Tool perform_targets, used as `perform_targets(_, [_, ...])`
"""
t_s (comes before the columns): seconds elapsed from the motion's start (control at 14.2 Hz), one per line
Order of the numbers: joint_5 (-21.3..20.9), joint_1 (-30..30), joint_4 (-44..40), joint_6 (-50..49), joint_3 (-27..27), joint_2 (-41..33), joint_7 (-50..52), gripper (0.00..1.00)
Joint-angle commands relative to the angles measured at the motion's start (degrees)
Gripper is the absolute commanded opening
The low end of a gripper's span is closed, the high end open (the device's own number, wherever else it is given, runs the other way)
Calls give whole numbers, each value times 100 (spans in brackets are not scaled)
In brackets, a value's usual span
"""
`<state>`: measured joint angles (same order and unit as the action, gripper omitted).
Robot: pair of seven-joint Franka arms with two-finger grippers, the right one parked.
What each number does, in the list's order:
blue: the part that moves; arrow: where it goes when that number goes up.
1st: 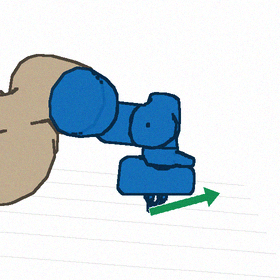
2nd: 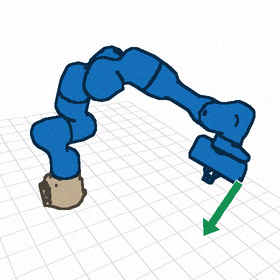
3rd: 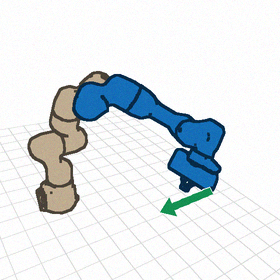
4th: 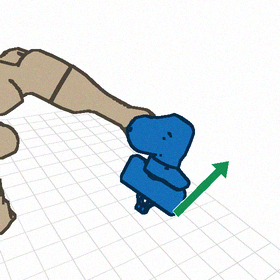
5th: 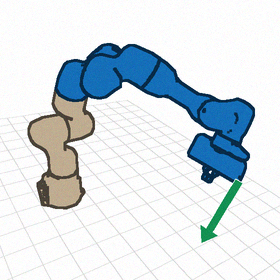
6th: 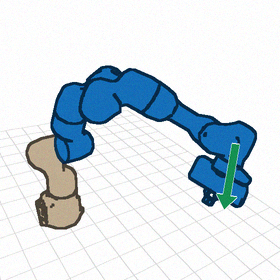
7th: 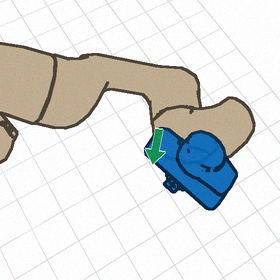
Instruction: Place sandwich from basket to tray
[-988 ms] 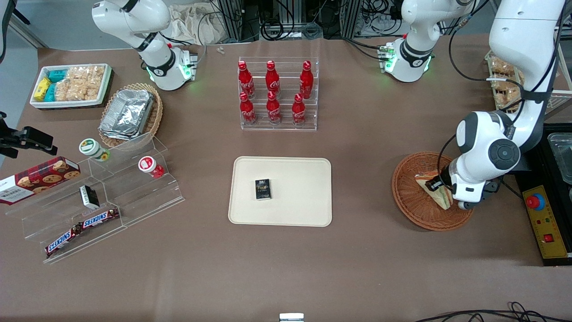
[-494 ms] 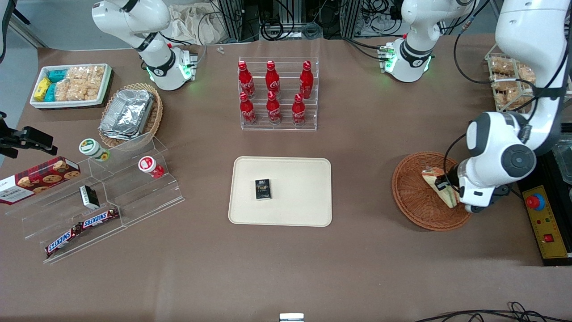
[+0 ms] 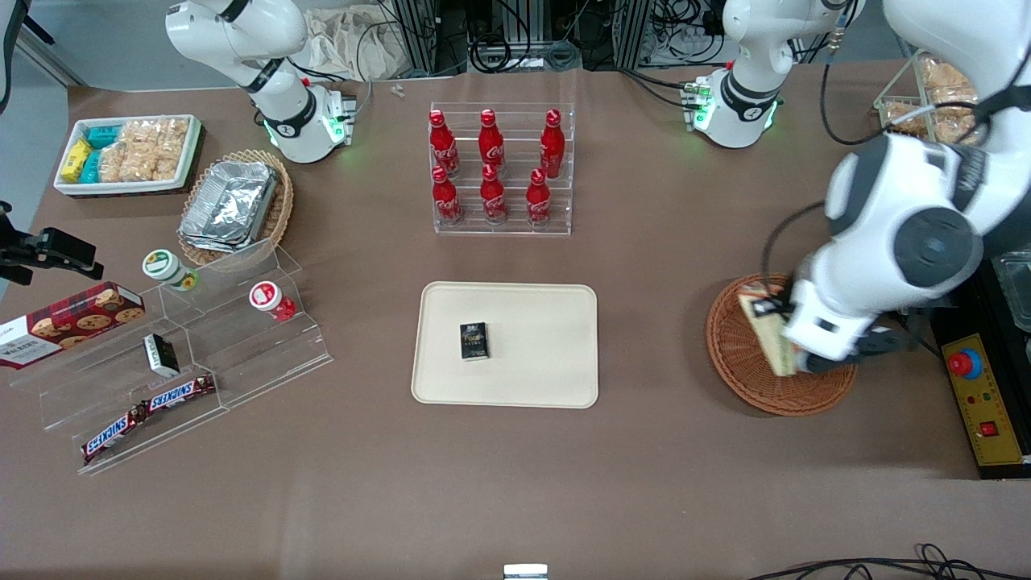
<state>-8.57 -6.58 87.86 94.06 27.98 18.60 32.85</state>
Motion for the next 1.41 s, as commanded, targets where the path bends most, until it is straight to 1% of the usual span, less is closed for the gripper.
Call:
perform_targets(0.0, [-57, 900, -234, -107, 58, 353, 2, 0])
perform_targets(0.07, [-66, 1200, -391, -99, 50, 555, 97, 0])
perform_targets(0.21, [-39, 1606, -742, 58, 58, 1134, 789, 0])
perform_targets(0.28, [-66, 1860, -823, 277, 50, 1355, 1071, 0])
perform_targets(0.42, [-214, 2117, -780, 830, 41, 1654, 1214, 0])
perform_targets(0.64, [-697, 2144, -666, 1149, 41, 1980, 1206, 0])
perform_targets(0.71, [-794, 2144, -656, 1271, 32, 2085, 1206, 0])
perform_targets(0.85, [-900, 2144, -552, 1683, 32, 2288, 1206, 0])
perform_targets(0.99, [-1102, 2144, -428, 2176, 32, 2446, 1215, 0])
perform_targets(1.2, [-1225, 2179, -437, 2633, 32, 2788, 1197, 0])
perform_targets(1.27, [-1330, 2231, -445, 2705, 32, 2876, 1206, 0])
perform_targets(1.34, [-1401, 2240, -445, 2705, 32, 2877, 1215, 4])
